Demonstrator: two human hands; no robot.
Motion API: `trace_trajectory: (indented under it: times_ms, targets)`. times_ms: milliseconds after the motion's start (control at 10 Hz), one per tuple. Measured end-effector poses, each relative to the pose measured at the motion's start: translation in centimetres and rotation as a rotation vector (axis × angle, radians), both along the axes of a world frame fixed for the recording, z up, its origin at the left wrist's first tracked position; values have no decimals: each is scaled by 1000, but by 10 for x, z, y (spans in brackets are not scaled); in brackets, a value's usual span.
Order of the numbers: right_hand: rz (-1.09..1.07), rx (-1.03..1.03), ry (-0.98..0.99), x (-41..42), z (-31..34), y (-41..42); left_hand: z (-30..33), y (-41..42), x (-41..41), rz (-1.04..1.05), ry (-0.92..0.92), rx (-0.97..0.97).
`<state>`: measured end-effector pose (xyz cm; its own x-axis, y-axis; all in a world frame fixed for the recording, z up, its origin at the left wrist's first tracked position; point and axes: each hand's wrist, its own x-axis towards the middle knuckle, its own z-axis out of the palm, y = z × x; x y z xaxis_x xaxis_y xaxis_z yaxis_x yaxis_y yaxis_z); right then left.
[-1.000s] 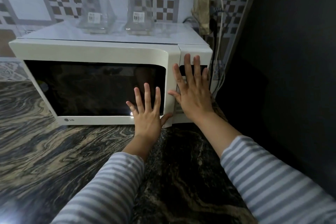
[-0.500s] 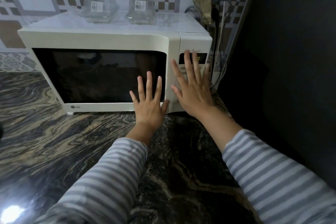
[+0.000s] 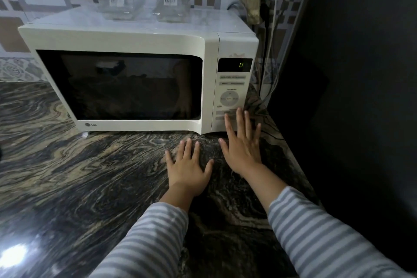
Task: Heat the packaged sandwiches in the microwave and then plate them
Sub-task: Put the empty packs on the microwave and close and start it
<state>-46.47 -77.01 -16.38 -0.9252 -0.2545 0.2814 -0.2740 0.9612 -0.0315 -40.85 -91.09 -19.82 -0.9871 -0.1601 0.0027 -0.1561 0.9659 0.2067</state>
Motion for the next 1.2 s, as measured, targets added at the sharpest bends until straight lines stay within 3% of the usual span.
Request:
trace_trajectory:
  times_ms: [400,700,1200]
  targets:
    - [-62,75,7,-7,6,-8,4,3,0,28,29,11]
    - [-28,-1,128,-4,29,3,6,2,2,20,32,1]
    - [13,13,66,-9,37,-7,5,1,2,28,47,14]
